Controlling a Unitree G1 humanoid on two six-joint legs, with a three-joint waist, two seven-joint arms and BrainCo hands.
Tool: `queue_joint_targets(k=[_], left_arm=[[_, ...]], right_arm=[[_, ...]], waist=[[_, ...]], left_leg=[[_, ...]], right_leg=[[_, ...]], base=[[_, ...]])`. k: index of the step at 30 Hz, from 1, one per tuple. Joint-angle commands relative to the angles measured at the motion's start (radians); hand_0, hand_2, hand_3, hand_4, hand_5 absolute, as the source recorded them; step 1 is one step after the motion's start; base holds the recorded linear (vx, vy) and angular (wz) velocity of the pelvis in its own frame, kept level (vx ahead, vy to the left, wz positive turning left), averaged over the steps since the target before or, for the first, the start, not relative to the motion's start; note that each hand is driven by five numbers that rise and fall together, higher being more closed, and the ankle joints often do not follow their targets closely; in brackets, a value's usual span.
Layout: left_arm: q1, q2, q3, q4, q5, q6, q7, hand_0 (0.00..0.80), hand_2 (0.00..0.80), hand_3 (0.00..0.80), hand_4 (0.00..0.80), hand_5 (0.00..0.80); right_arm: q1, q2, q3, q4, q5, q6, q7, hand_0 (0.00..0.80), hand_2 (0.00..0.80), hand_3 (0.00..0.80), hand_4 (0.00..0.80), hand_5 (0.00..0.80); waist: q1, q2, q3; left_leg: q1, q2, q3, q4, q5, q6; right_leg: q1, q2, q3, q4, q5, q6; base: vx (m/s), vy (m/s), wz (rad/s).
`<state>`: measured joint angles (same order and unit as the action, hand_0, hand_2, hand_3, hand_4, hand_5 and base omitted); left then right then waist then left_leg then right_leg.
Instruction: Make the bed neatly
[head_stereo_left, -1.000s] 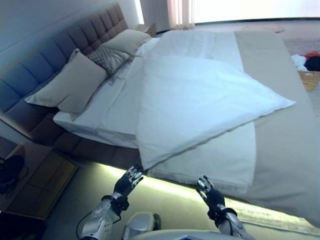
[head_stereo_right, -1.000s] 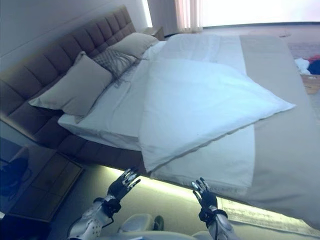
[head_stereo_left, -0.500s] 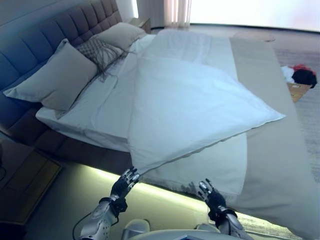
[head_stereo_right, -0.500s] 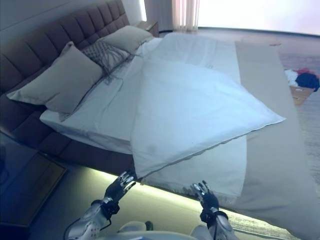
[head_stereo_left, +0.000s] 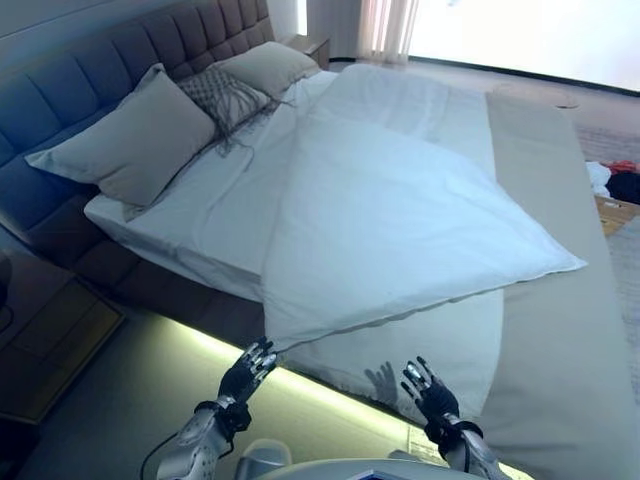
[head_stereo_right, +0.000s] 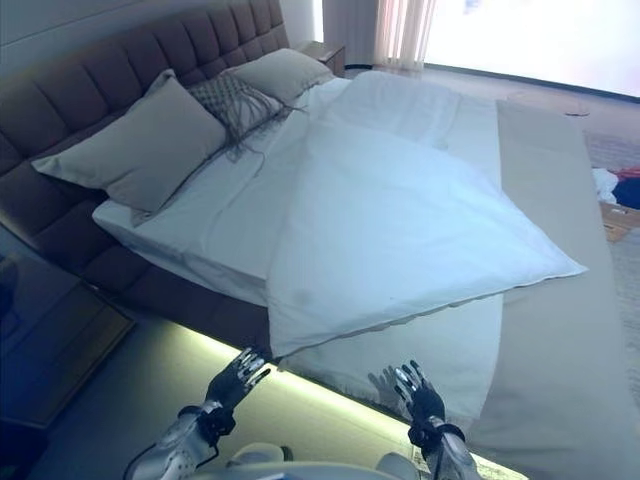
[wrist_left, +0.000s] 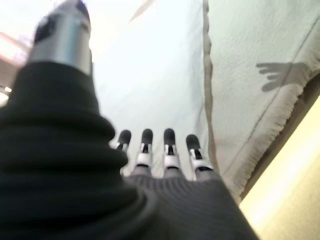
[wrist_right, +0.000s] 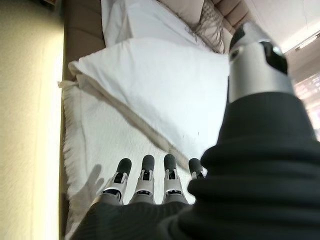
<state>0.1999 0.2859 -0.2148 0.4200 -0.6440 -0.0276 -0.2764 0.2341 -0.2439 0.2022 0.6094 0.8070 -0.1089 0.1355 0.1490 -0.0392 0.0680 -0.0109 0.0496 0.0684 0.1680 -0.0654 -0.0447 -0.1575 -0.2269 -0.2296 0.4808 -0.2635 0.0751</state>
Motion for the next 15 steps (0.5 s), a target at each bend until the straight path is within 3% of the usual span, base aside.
queue_joint_targets(k=[1, 3, 5, 8, 10, 13, 15], left_arm=[[-0.01, -0.002, 0.027, -0.098, -0.009, -0.04, 0.013, 0.0, 0.0, 0.0, 0.0, 0.0], [0.009, -0.003, 0.021, -0.117, -0.017, -0.041, 0.018, 0.0, 0.0, 0.0, 0.0, 0.0], [0.012, 0.008, 0.018, -0.132, -0.024, -0.05, 0.024, 0.0, 0.0, 0.0, 0.0, 0.0], [0.001, 0.003, 0.027, -0.073, -0.027, -0.067, 0.013, 0.0, 0.0, 0.0, 0.0, 0.0], [0.001, -0.008, 0.038, -0.05, -0.015, -0.052, -0.005, 0.0, 0.0, 0.0, 0.0, 0.0], [0.025, -0.025, 0.049, -0.034, 0.007, -0.032, -0.032, 0.0, 0.0, 0.0, 0.0, 0.0], [0.036, -0.038, 0.058, -0.015, 0.017, -0.028, -0.048, 0.0, 0.0, 0.0, 0.0, 0.0]], right_arm=[[-0.006, -0.02, -0.013, -0.06, 0.009, -0.034, 0.018, 0.0, 0.0, 0.0, 0.0, 0.0], [0.0, -0.042, -0.019, -0.081, 0.022, -0.03, 0.017, 0.0, 0.0, 0.0, 0.0, 0.0], [-0.013, -0.057, -0.003, -0.105, 0.044, -0.035, 0.026, 0.0, 0.0, 0.0, 0.0, 0.0], [-0.033, -0.058, 0.011, -0.127, 0.04, -0.017, -0.019, 0.0, 0.0, 0.0, 0.0, 0.0], [-0.027, -0.054, 0.001, -0.149, 0.039, 0.009, -0.046, 0.0, 0.0, 0.0, 0.0, 0.0], [0.006, -0.048, -0.015, -0.18, 0.024, 0.032, -0.07, 0.0, 0.0, 0.0, 0.0, 0.0], [0.028, -0.046, -0.019, -0.194, 0.012, 0.035, -0.078, 0.0, 0.0, 0.0, 0.0, 0.0]], waist=[[-0.026, -0.029, 0.04], [-0.022, -0.018, 0.054], [-0.01, 0.001, 0.071], [0.013, 0.051, 0.07], [0.017, 0.079, 0.064], [0.014, 0.107, 0.055], [0.005, 0.121, 0.054]], left_leg=[[-0.069, -0.094, 0.015, 0.406, 0.116, 0.021], [-0.123, -0.056, 0.012, 0.384, 0.167, 0.007], [-0.15, 0.0, -0.001, 0.248, 0.228, -0.017], [-0.189, 0.089, -0.035, -0.022, 0.372, -0.074], [-0.195, 0.146, -0.036, -0.142, 0.449, -0.108], [-0.2, 0.189, -0.024, -0.203, 0.503, -0.135], [-0.202, 0.202, -0.012, -0.21, 0.504, -0.141]], right_leg=[[0.085, 0.093, -0.084, -0.353, 0.301, -0.024], [0.116, 0.112, -0.085, -0.366, 0.288, -0.037], [0.141, 0.138, -0.083, -0.38, 0.265, -0.038], [0.176, 0.167, -0.077, -0.383, 0.226, -0.035], [0.206, 0.17, -0.069, -0.368, 0.187, -0.043], [0.226, 0.155, -0.065, -0.317, 0.14, -0.052], [0.233, 0.14, -0.064, -0.273, 0.108, -0.057]], base=[[0.075, -0.184, 0.09], [0.041, -0.118, 0.11], [0.064, -0.012, 0.02], [0.199, 0.126, -0.1], [0.311, 0.208, 0.0], [0.323, 0.229, 0.13], [0.324, 0.228, 0.06]])
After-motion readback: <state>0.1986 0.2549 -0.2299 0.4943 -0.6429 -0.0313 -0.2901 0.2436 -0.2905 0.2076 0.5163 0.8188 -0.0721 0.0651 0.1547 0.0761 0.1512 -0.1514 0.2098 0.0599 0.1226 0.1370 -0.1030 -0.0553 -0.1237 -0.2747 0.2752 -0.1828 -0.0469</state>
